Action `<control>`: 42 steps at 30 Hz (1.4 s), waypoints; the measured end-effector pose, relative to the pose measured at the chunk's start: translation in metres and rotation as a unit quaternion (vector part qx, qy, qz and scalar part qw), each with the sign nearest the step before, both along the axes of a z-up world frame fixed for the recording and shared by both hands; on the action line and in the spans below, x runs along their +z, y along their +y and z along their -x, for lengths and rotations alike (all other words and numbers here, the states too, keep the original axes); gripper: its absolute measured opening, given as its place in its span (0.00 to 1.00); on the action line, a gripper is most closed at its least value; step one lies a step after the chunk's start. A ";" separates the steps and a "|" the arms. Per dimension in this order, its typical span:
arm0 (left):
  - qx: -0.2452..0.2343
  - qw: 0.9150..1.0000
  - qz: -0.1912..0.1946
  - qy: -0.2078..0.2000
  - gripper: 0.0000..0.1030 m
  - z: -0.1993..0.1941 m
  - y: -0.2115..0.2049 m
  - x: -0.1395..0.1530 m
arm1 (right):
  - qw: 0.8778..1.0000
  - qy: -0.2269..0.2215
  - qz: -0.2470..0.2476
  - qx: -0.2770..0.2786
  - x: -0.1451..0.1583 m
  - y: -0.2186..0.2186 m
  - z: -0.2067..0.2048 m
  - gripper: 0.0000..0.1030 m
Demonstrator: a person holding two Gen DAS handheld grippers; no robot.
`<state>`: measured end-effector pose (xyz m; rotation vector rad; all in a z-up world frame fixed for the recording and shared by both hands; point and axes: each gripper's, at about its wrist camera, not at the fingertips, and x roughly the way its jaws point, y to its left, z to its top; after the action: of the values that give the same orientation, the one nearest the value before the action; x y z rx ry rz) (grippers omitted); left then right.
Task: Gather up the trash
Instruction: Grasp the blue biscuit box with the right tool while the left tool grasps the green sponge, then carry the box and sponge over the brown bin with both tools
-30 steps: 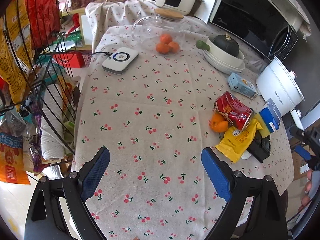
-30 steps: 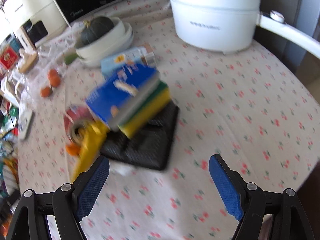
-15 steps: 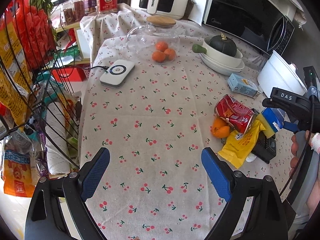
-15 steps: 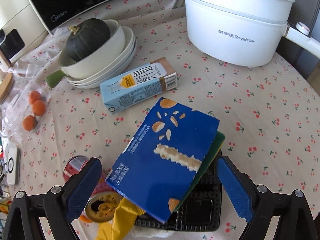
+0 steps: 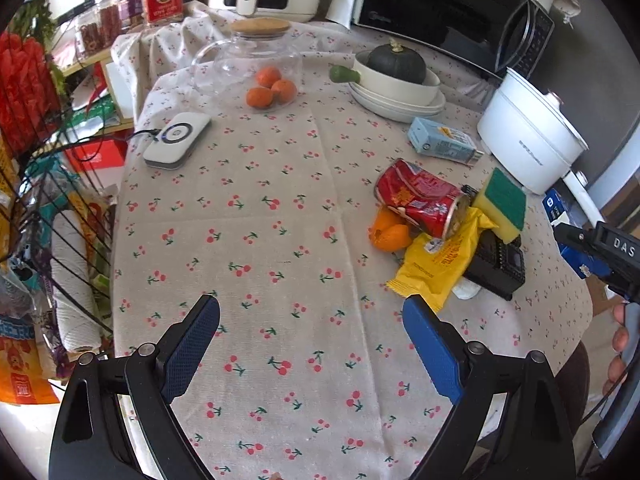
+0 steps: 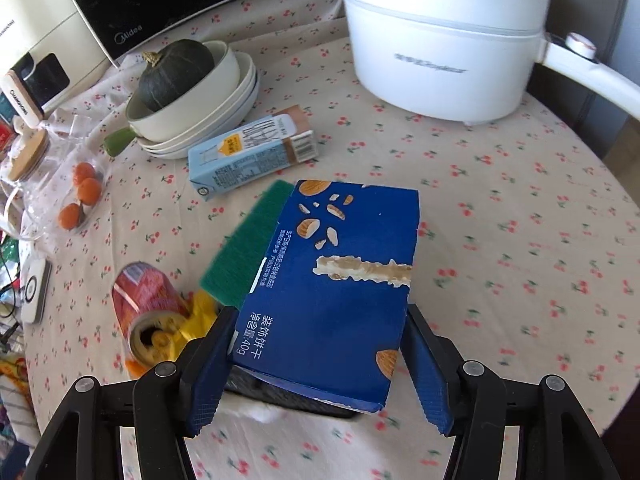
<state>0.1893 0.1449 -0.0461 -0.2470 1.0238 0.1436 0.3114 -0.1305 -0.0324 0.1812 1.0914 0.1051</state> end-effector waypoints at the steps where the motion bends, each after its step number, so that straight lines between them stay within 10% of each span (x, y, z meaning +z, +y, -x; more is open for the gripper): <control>1: -0.014 1.000 0.003 0.002 0.92 -0.003 -0.006 -0.001 | 1.000 -0.004 0.000 0.001 0.002 -0.009 0.008 0.66; 14: -0.141 0.990 -0.024 -0.020 0.91 -0.072 -0.105 0.022 | 1.000 0.006 -0.009 -0.029 -0.016 -0.125 0.080 0.66; 26: -0.212 0.973 -0.088 0.026 0.88 -0.156 -0.180 -0.017 | 0.999 -0.002 -0.019 -0.039 -0.007 -0.167 0.096 0.66; 29: -0.209 0.973 -0.098 0.030 0.63 -0.157 -0.184 -0.023 | 0.999 0.000 -0.016 -0.045 -0.009 -0.177 0.100 0.66; 42: -0.198 0.979 -0.034 -0.033 0.59 -0.078 -0.176 0.027 | 0.999 -0.012 -0.019 -0.040 0.002 -0.182 0.116 0.66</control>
<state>0.2677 -0.0309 -0.0189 0.0176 0.9804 -0.1903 0.1956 -0.3130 -0.0301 0.2565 1.0570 0.0555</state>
